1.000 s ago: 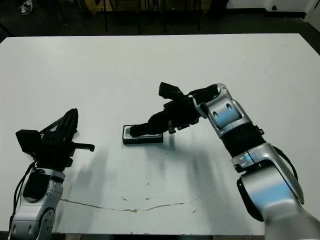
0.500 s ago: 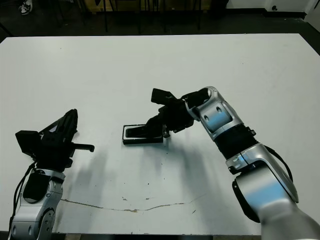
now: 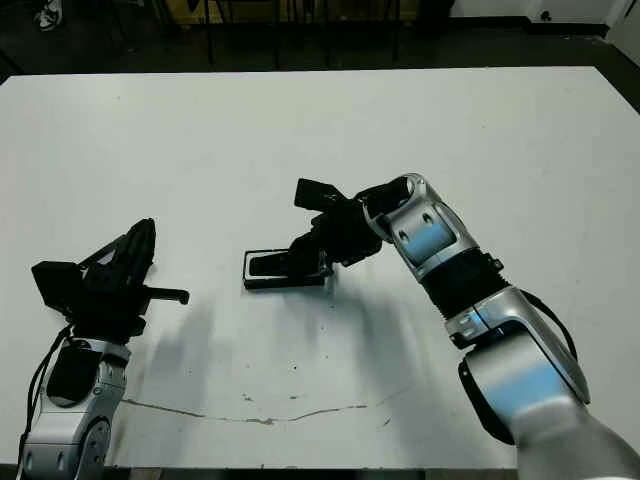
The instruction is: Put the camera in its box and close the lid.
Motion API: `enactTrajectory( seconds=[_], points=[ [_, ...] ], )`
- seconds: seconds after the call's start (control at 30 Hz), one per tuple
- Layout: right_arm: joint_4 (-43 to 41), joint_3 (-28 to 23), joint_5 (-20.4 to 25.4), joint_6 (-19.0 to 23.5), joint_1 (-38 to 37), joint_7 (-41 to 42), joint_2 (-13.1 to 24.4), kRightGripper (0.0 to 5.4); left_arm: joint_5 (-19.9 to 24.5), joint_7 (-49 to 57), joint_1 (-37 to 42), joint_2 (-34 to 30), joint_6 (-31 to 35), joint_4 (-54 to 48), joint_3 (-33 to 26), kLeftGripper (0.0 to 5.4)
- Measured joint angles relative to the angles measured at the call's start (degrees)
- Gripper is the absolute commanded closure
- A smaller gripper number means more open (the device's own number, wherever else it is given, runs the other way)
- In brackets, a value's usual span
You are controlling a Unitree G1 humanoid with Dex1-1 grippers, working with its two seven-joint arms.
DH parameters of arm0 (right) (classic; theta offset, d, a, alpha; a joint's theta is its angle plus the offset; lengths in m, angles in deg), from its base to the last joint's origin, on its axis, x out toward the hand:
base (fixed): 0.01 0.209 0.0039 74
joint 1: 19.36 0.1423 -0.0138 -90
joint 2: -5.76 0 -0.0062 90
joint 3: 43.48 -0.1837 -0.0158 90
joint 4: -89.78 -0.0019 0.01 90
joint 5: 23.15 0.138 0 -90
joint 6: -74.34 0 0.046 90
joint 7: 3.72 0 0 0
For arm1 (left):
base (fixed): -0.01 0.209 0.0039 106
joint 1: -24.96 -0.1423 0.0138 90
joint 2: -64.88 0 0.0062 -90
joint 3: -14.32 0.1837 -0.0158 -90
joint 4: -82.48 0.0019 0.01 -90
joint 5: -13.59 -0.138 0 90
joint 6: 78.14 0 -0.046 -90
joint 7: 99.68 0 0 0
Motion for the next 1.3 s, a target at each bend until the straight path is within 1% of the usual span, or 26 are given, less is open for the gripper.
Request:
enactTrajectory(
  seconds=[0.07,0.1,0.2,0.3,0.43,0.67,0.83,0.87,0.9,0.93,1.0,1.07,1.1,1.17,1.23,1.3],
  points=[
    [0.6,-0.6,0.1,-1.2,-0.2,0.2,0.0,4.33,-0.1,0.0,0.0,0.0,0.0,0.0,0.0,5.4],
    [1.4,-1.0,0.2,-2.6,-0.2,0.6,0.1,4.18,-0.1,0.0,0.0,0.0,0.0,0.0,0.0,5.4],
    [4.0,-2.2,0.9,-8.4,-0.1,1.8,0.2,3.66,0.1,-0.1,0.0,0.0,0.0,0.0,-0.1,5.4],
    [6.6,-4.5,2.3,-13.4,0.3,3.0,0.4,3.11,0.2,-0.1,0.0,0.0,-0.1,0.0,-0.1,5.4],
    [8.0,-7.4,3.3,-17.0,0.9,4.1,1.7,2.41,0.3,-0.1,0.0,0.0,-0.1,0.0,-0.1,5.4],
    [5.5,-10.5,5.5,-17.9,1.2,6.0,4.3,1.18,0.4,-0.4,0.0,0.0,-0.1,0.2,-0.1,5.4],
    [1.3,-13.8,9.0,-16.0,0.8,6.4,5.5,0.31,0.5,-0.6,0.0,-0.1,-0.1,0.1,-0.1,5.4],
    [-0.1,-14.7,9.9,-15.3,0.6,6.2,6.0,0.12,0.5,-0.6,0.0,-0.1,-0.1,0.1,-0.1,5.4],
    [-2.2,-16.1,10.9,-13.3,0.0,5.2,6.4,0.01,0.5,-0.6,0.0,-0.1,-0.1,0.1,-0.1,5.4],
    [-5.1,-17.7,12.0,-10.0,-0.9,2.6,6.6,0.01,0.6,-0.6,0.0,-0.1,-0.1,0.1,-0.1,5.4],
    [-12.8,-21.7,13.5,-2.8,-4.2,-6.0,6.6,0.07,0.6,-0.7,0.0,-0.1,-0.2,0.2,-0.1,5.4],
    [-20.5,-24.6,13.2,0.7,-8.6,-15.9,5.4,0.34,0.7,-0.7,0.0,-0.1,-0.2,0.2,-0.2,5.4],
    [-24.3,-25.7,12.4,1.1,-11.2,-20.9,4.3,0.5,0.7,-0.7,0.1,0.0,-0.2,0.2,-0.1,5.4],
    [-31.7,-26.2,9.8,1.0,-17.0,-30.5,2.0,0.87,0.7,-0.7,0.0,0.0,-0.2,0.2,-0.2,5.4],
    [-35.6,-25.4,8.6,0.4,-21.6,-35.5,0.3,1.24,0.7,-0.7,0.0,0.0,-0.2,0.1,-0.2,5.4],
    [-37.9,-24.1,7.7,-2.0,-24.8,-38.1,-0.6,1.62,0.7,-0.6,0.0,0.0,-0.1,0.1,-0.1,5.4]
  ],
)
